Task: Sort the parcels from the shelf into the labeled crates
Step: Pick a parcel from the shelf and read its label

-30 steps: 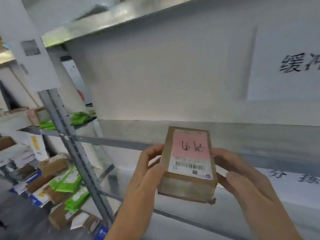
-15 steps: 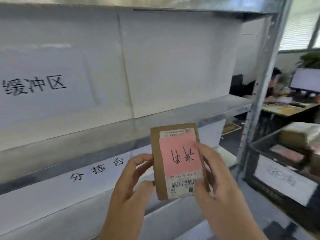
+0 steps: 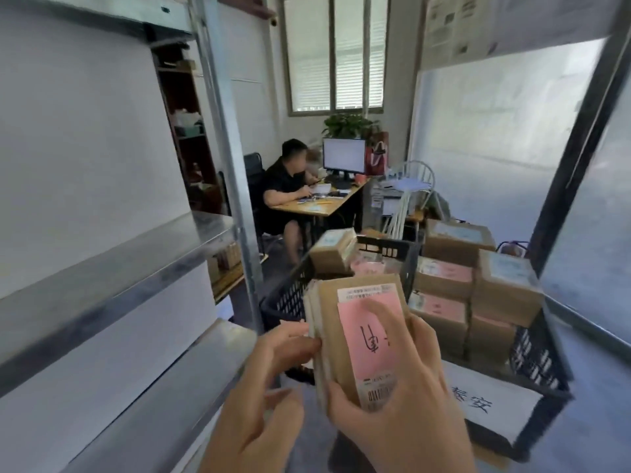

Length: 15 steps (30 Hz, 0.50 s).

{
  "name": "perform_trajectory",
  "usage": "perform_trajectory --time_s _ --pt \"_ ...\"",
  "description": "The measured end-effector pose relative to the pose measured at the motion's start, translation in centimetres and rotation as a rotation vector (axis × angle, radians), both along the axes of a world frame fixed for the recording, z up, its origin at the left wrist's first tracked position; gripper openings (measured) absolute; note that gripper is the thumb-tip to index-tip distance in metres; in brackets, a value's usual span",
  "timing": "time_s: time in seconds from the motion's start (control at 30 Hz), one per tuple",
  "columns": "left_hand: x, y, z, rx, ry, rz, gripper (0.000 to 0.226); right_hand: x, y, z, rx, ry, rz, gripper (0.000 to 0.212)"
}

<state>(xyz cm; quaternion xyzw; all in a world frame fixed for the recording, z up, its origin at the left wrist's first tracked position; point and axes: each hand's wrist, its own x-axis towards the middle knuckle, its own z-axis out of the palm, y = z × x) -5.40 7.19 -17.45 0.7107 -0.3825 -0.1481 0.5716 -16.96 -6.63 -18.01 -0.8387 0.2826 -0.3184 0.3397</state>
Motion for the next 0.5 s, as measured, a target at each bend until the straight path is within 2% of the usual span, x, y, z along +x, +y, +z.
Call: perform_trajectory --time_s 0.13,0.27,0.4,0.5 --pt "5.5 -5.3 -2.2 0.101 -0.118 -0.113 0.058 2.5 -5.2 -1.5 -0.001 0.072 -0.157 0.092" --pt "13.3 -8.8 -3.9 0.166 -0.252 -0.170 0.047 6.3 -9.9 -2.5 -0.048 0.140 -0.273 0.093" --pt "20.2 -12.0 -4.7 0.150 -0.260 -0.185 0.043 10.7 -14.5 -0.9 -0.073 0.124 -0.380 0.086" --pt "24.2 -14.4 -5.2 0.150 -0.264 -0.215 0.039 14.7 -19.3 0.6 -0.137 0.146 -0.381 0.082"
